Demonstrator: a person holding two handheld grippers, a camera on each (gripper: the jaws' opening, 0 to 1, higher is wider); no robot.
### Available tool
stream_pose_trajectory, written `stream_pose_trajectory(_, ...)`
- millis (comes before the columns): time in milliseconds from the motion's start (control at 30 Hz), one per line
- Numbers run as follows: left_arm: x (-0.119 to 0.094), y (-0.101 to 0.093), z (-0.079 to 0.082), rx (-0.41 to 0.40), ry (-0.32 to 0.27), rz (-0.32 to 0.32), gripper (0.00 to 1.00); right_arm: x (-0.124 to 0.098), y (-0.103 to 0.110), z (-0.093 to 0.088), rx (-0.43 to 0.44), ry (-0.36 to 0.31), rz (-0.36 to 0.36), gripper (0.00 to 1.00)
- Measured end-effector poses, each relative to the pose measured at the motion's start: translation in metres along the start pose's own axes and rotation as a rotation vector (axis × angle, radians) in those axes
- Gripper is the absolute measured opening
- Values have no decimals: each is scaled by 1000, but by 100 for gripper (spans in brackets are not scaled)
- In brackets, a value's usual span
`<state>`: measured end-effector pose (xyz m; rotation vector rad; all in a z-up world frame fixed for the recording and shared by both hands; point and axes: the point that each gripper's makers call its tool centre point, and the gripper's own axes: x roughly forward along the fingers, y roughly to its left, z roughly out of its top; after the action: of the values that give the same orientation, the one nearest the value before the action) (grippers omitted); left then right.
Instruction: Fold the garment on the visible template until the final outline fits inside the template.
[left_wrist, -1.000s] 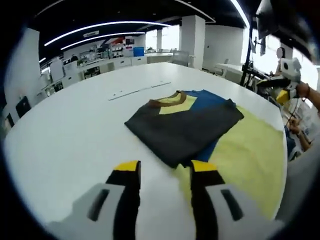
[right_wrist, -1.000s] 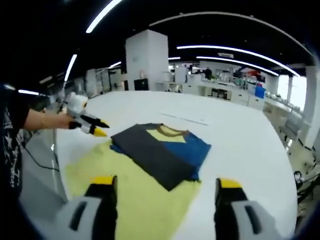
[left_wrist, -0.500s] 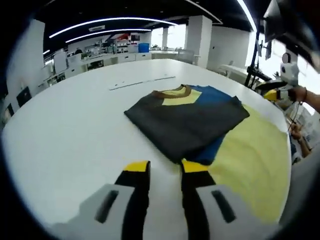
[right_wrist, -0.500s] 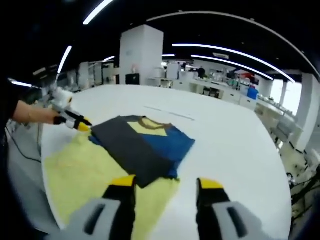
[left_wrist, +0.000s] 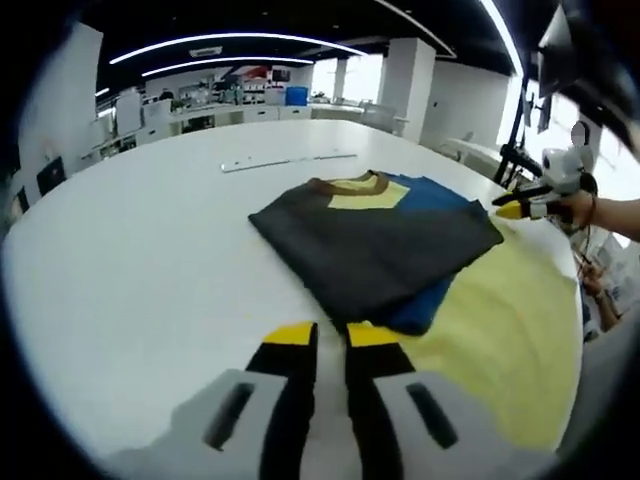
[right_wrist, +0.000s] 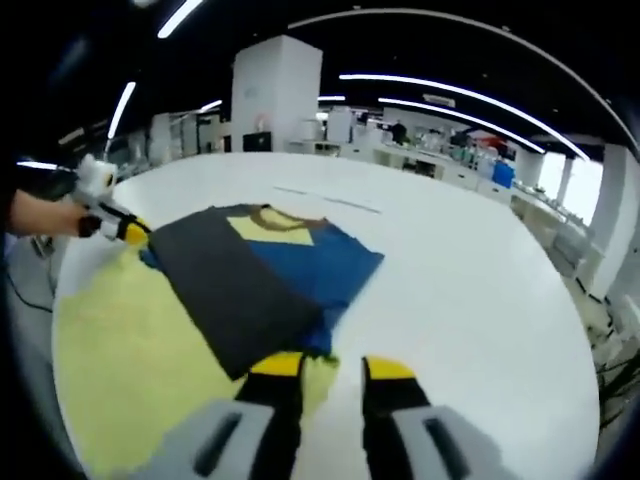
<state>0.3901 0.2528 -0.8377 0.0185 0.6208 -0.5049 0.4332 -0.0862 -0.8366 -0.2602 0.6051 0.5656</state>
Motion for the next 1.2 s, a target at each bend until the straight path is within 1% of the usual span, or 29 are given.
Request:
stream_pose_trajectory(100,3,-7,-3,6,13,-17,1,12,-1,-10,-1,32,6,13)
stream_pose_trajectory(133,4,-6,-2,4,12,-13,1,12,-1,-10,8,27,12,12)
stream_pose_trajectory(167,4,-6,-2,-2,10,-11,1,14,-1,-4,40,-6,17,10)
stream_pose_trajectory(200,4,-6,-1,-8,7,-10,1,11,-2,-6,46,10,13,9)
stream_pose_trajectory(233,6,-6,-1,-33,-1,-13,1,12,-1,-4,59,-7,13,8)
stream_pose_trajectory(300,7,-8,0,-73,-8,-28,1,15,1,-3,75,-8,22,2)
stream_pose_trajectory(400,6,-4,-1,-74,-1,-17,0,15,0,-3,71,-9,11,0)
stream_pose_trajectory(433,5,-3,-2,-82,-1,-11,0,15,0,-3,73,-9,10,0)
stream_pose_trajectory(500,2,2,-1,-124,-12,-5,0,14,-1,-3,72,-8,6,0)
stream_pose_trajectory(567,0,5,0,-134,-15,3,0,13,-1,-3,71,-6,2,0)
stream_pose_trajectory(667,-4,8,1,-116,-6,26,0,14,0,-3,64,-2,-1,0)
stream_pose_trajectory(767,-6,11,0,-104,0,34,0,13,1,-3,64,-1,-4,0)
stream_pose_trajectory(867,-9,16,1,-50,25,79,0,12,-1,-3,68,3,-12,0)
stream_pose_trajectory(900,-10,16,1,-45,25,81,0,12,-1,-3,68,3,-14,0)
stream_pose_trajectory(1000,-11,12,0,-38,28,89,0,10,-1,-3,70,7,-19,0)
stream_pose_trajectory(1067,-11,16,0,-30,32,113,0,10,-2,-3,68,9,-23,0)
stream_pose_trajectory(1100,-11,15,0,-34,33,121,0,9,-2,-3,70,10,-24,0)
stream_pose_trajectory(1200,-10,15,0,-36,35,122,0,9,-2,-4,70,14,-27,0)
